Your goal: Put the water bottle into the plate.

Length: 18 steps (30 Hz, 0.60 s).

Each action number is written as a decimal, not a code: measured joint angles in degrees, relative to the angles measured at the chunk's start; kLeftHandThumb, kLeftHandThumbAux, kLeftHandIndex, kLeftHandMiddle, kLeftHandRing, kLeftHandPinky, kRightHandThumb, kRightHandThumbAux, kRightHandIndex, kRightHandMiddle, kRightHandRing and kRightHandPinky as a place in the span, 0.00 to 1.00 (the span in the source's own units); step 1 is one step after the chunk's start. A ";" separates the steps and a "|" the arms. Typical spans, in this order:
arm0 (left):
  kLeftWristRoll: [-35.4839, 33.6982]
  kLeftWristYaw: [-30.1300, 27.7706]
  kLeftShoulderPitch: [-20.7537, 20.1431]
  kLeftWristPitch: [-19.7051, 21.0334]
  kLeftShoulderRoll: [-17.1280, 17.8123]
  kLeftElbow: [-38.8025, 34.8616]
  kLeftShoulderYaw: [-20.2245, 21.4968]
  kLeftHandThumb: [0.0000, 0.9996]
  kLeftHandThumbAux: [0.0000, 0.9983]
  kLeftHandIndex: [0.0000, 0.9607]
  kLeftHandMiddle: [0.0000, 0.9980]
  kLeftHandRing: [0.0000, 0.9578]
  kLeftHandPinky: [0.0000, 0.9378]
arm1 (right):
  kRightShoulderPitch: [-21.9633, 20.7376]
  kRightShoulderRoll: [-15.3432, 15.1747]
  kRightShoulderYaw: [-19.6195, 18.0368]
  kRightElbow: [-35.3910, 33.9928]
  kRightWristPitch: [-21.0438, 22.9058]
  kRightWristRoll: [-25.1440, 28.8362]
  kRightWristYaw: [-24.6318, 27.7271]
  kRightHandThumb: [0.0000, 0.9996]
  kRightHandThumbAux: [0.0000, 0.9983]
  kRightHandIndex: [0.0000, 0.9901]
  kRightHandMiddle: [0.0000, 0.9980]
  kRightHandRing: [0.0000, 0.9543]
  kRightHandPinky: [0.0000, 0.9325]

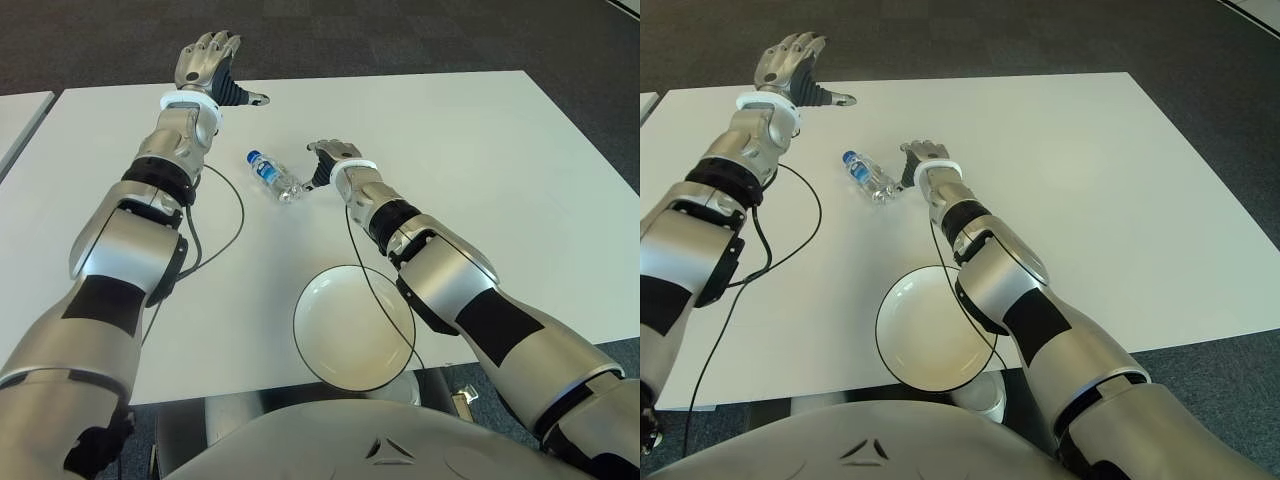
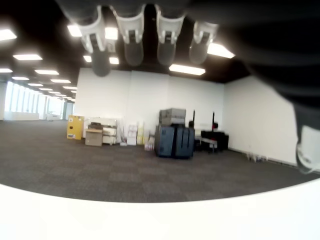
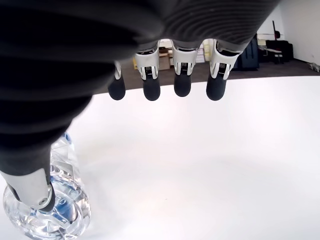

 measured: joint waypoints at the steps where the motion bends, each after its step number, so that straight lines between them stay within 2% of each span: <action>1: 1.10 -0.75 -0.58 -0.38 0.00 0.73 -1.68 0.71 0.42 0.00 0.00 0.01 0.04 | 0.00 0.00 -0.08 -0.03 0.10 0.07 -0.06 0.31 0.58 0.00 0.00 0.00 0.07; 6: 5.88 -0.92 -1.47 -2.73 -0.02 3.27 -8.51 0.67 0.39 0.00 0.00 0.00 0.02 | 0.01 -0.01 -0.69 -0.27 0.31 0.32 -0.98 0.31 0.59 0.00 0.00 0.00 0.05; 8: 9.24 0.00 -1.63 -3.82 0.03 4.44 -12.47 0.66 0.38 0.00 0.00 0.00 0.01 | 0.04 -0.02 -1.38 -0.64 0.39 0.85 -2.04 0.32 0.60 0.00 0.00 0.00 0.05; 10: 12.47 1.47 -1.66 -4.92 0.13 5.36 -16.36 0.65 0.38 0.00 0.00 0.00 0.00 | 0.05 -0.02 -2.02 -1.18 0.40 1.32 -3.21 0.32 0.60 0.00 0.00 0.00 0.05; 18: 21.48 8.71 -2.52 -7.00 0.74 7.22 -26.86 0.59 0.36 0.00 0.00 0.00 0.00 | 0.72 -0.33 -4.56 -3.20 0.32 3.22 -6.84 0.32 0.62 0.00 0.00 0.00 0.01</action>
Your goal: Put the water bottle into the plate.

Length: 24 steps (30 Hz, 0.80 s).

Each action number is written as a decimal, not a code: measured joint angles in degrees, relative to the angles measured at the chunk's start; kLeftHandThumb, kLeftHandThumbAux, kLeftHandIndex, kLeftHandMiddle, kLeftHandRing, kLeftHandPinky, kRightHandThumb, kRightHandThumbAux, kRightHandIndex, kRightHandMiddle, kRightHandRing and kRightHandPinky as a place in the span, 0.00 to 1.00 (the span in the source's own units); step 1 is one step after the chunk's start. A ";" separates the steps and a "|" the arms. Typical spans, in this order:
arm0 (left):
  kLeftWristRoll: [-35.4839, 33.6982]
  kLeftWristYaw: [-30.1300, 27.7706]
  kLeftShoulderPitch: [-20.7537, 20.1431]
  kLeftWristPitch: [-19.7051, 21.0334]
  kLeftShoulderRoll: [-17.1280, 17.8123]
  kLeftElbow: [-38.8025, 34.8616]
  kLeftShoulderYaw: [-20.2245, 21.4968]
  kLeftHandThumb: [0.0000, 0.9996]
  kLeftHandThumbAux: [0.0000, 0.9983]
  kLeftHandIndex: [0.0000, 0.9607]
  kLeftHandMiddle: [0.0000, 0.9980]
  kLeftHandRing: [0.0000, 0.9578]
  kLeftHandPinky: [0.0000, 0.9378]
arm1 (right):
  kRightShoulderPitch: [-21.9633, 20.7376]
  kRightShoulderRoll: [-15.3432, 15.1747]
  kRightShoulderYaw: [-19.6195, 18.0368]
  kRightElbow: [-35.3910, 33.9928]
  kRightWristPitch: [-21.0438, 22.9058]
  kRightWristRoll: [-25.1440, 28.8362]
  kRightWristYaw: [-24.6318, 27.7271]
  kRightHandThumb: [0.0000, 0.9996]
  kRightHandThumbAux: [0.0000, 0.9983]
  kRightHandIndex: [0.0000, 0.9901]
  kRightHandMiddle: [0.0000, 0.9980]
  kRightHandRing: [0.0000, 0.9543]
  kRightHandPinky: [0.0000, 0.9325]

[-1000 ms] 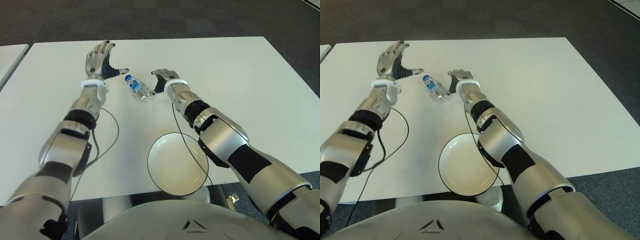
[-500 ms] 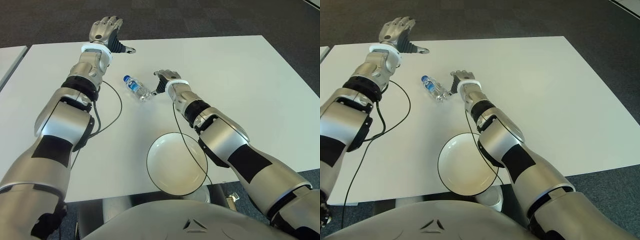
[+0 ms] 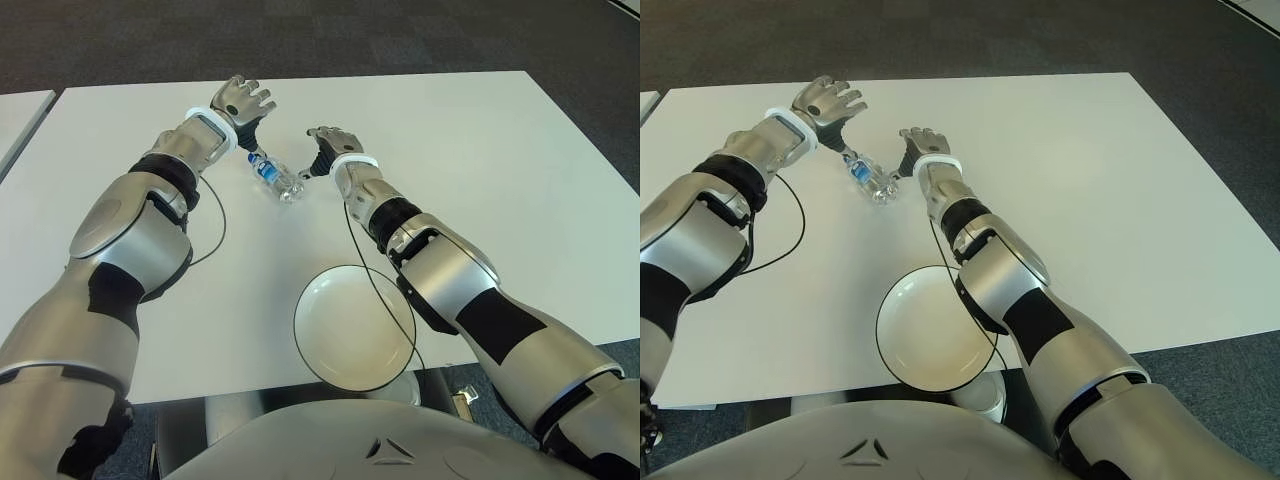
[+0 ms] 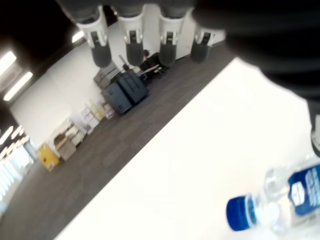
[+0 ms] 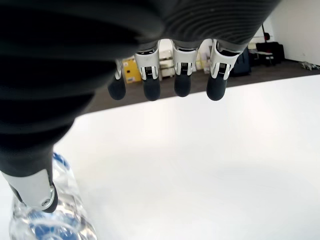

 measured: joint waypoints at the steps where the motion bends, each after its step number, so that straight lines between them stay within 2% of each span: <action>1: 1.13 1.12 -0.28 -0.28 0.11 0.22 -1.37 0.58 0.36 0.00 0.00 0.00 0.00 | 0.26 -0.17 -0.48 -0.47 -0.01 0.47 -0.42 0.32 0.62 0.00 0.00 0.00 0.01; 9: 6.23 6.21 -1.05 -1.71 0.46 1.47 -8.25 0.54 0.36 0.00 0.00 0.00 0.00 | 1.52 -0.57 -2.53 -3.04 0.00 2.60 -2.28 0.31 0.63 0.00 0.00 0.00 0.00; 17: 15.08 12.69 -1.80 -4.76 0.50 1.65 -18.72 0.48 0.36 0.00 0.00 0.00 0.00 | 3.73 -1.12 -5.51 -7.36 0.44 5.15 -4.87 0.31 0.64 0.00 0.00 0.00 0.00; 24: 18.40 14.77 -2.75 -6.16 0.52 2.01 -23.40 0.44 0.35 0.00 0.00 0.00 0.00 | 6.51 -2.81 -6.71 -12.02 0.59 5.95 -6.22 0.26 0.67 0.00 0.00 0.00 0.00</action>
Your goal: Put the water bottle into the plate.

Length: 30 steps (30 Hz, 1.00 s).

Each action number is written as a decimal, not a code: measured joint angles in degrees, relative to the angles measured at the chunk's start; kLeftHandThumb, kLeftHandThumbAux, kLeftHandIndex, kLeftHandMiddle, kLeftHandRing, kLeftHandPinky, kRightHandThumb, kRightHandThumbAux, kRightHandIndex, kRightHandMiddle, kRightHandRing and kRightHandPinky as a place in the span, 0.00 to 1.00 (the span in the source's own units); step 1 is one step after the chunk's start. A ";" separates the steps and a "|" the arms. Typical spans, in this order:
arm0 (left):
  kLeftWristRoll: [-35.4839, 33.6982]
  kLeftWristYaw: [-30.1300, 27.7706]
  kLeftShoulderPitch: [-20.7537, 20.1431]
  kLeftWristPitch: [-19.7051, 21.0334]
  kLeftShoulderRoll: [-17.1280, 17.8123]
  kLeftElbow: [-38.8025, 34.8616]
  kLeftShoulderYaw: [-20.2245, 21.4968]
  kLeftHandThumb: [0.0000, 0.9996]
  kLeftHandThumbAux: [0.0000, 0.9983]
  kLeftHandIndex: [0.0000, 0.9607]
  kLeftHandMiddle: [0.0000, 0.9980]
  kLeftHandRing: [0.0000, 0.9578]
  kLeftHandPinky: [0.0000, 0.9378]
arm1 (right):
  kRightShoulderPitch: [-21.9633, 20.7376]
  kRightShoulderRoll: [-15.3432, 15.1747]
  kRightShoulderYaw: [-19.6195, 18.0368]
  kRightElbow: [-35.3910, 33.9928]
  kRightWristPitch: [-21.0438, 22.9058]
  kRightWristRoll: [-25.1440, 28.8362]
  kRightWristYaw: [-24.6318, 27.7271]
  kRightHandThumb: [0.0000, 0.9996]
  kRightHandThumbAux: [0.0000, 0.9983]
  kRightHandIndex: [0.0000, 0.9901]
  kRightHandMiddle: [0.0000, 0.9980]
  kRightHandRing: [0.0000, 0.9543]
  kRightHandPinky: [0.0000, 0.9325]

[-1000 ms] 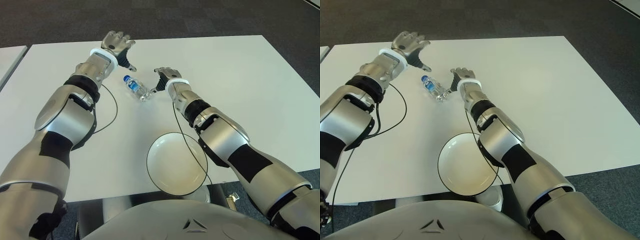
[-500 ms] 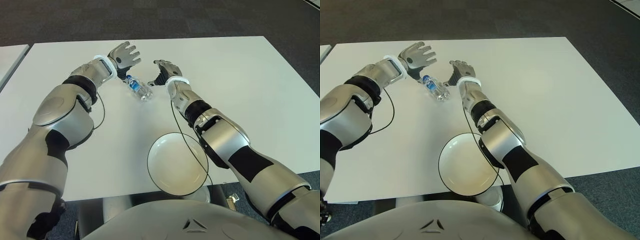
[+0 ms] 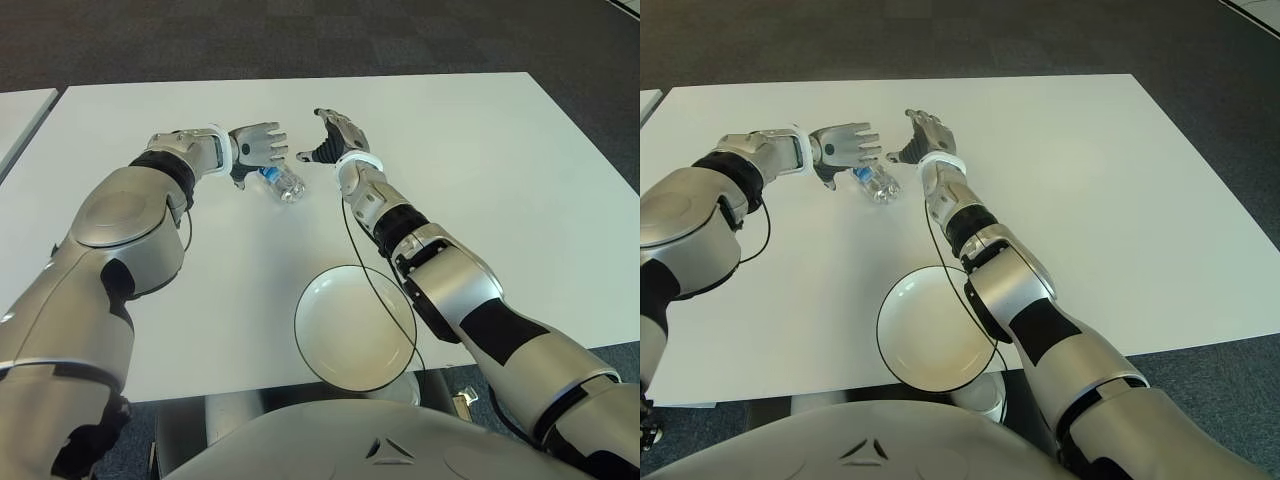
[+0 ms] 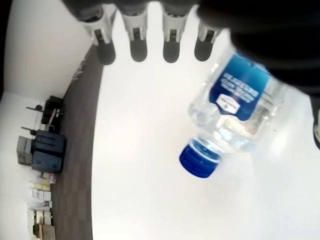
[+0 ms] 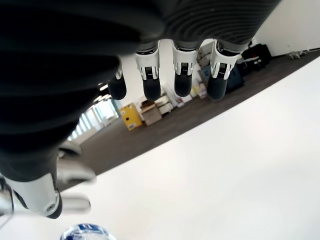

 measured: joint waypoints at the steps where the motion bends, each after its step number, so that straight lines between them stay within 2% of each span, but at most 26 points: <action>1: 0.08 0.21 -0.05 0.00 0.00 0.02 -0.22 0.43 0.35 0.00 0.00 0.00 0.00 | 0.59 -0.35 -0.24 -0.99 0.12 0.12 -0.08 0.25 0.67 0.00 0.00 0.00 0.00; 3: 0.45 0.43 -0.17 0.00 0.01 0.05 -0.79 0.42 0.34 0.00 0.00 0.00 0.00 | 2.17 -1.34 -0.92 -3.71 0.39 0.44 -0.22 0.21 0.67 0.00 0.00 0.00 0.00; 12: 1.31 0.74 -0.24 0.25 0.08 0.29 -3.50 0.37 0.36 0.00 0.00 0.00 0.00 | 12.05 -5.39 -5.55 -22.75 3.89 1.31 -1.35 0.22 0.67 0.00 0.00 0.00 0.06; 17: 1.26 0.74 -0.08 0.49 -0.13 0.62 -4.16 0.36 0.36 0.00 0.00 0.00 0.00 | 19.18 -5.85 -8.65 -33.01 4.02 1.70 -5.31 0.22 0.68 0.00 0.00 0.00 0.10; 25: 0.32 0.70 0.60 0.89 -0.48 1.20 -3.91 0.37 0.35 0.00 0.00 0.00 0.00 | 31.34 -5.98 -11.08 -47.38 4.39 1.44 -7.76 0.26 0.69 0.01 0.00 0.01 0.13; 30: -0.66 0.34 1.07 0.87 -0.91 1.33 -3.46 0.38 0.34 0.00 0.00 0.00 0.00 | 35.40 -5.12 -12.04 -53.21 4.76 1.20 -8.54 0.32 0.69 0.02 0.00 0.02 0.14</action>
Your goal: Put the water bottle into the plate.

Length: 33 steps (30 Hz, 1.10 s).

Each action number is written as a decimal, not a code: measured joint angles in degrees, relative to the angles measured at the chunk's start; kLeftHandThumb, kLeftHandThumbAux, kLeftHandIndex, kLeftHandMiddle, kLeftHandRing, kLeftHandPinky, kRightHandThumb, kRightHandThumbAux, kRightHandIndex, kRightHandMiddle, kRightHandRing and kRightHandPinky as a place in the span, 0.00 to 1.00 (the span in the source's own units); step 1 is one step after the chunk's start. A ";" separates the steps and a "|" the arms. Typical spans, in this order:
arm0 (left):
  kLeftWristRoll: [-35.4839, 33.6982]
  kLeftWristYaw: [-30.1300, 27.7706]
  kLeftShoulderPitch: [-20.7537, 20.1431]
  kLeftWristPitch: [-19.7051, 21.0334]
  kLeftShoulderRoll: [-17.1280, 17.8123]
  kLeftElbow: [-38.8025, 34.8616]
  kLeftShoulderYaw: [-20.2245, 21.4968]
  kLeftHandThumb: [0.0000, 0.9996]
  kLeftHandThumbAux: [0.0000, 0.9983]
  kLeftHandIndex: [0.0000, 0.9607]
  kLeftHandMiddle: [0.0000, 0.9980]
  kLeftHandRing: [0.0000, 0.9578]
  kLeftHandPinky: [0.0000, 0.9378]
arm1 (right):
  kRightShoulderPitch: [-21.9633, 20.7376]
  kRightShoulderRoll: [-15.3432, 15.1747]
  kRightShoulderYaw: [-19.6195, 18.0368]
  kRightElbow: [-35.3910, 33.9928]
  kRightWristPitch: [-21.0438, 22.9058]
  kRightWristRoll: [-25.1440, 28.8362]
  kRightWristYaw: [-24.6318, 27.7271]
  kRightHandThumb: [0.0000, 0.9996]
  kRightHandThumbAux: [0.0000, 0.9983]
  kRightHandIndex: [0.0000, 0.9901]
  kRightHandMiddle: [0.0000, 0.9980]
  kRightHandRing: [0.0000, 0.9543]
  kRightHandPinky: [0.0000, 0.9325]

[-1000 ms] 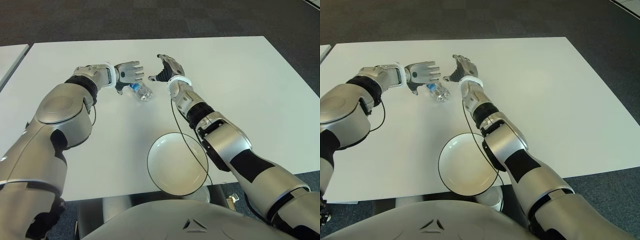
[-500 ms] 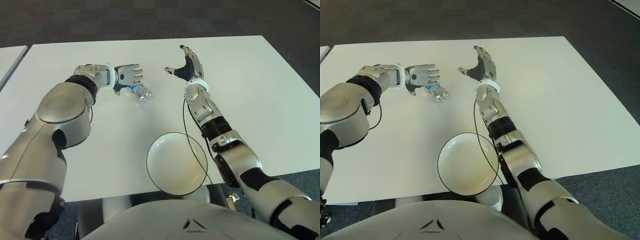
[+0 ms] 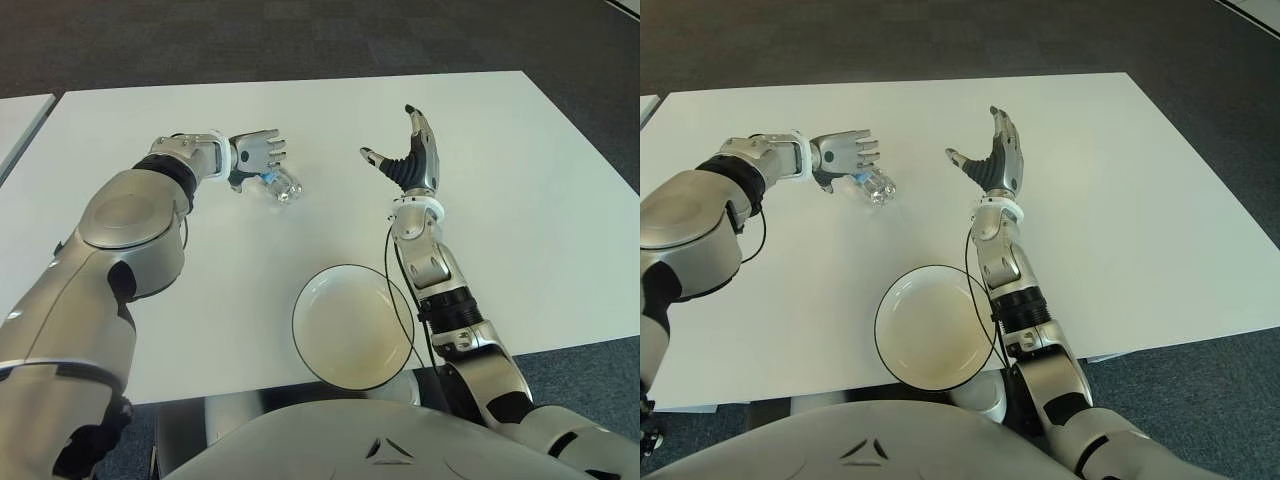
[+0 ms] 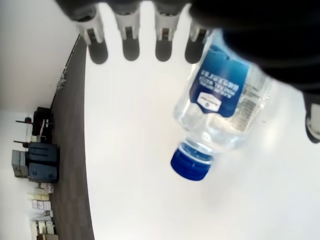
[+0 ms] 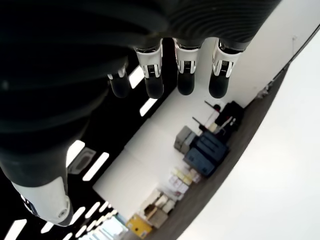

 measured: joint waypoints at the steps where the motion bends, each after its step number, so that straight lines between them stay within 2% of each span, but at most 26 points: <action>1: -0.21 -0.19 0.16 0.00 -0.17 0.07 0.14 0.39 0.34 0.00 0.00 0.00 0.00 | 0.83 0.45 -0.21 -1.33 0.11 0.02 -0.21 0.36 0.69 0.03 0.00 0.02 0.14; 5: -1.45 -1.10 0.83 0.15 -1.11 0.41 1.20 0.40 0.34 0.00 0.00 0.00 0.00 | 4.38 2.54 -1.31 -7.19 0.18 0.57 -1.10 0.42 0.69 0.04 0.01 0.03 0.13; 10: -2.26 -2.54 1.47 0.21 -2.58 0.57 1.40 0.41 0.34 0.00 0.00 0.00 0.00 | 8.79 4.47 -2.65 -13.49 -0.27 2.17 -1.08 0.46 0.70 0.04 0.01 0.03 0.13; 20: -3.84 -4.89 3.67 -1.45 -4.01 0.74 2.18 0.41 0.33 0.00 0.00 0.00 0.03 | 13.79 4.57 -5.49 -19.30 -4.19 3.48 -1.53 0.50 0.73 0.05 0.04 0.07 0.17; 28: -5.93 -7.25 4.13 -1.20 -4.62 0.95 4.29 0.41 0.34 0.00 0.00 0.00 0.04 | 17.13 5.38 -5.58 -22.68 -8.56 3.39 -3.11 0.53 0.78 0.06 0.04 0.08 0.18; 33: -8.35 -8.13 5.16 -0.78 -5.04 1.15 6.67 0.45 0.36 0.00 0.01 0.01 0.10 | 19.34 5.38 -5.57 -24.15 -12.36 3.29 -4.25 0.51 0.79 0.07 0.04 0.07 0.16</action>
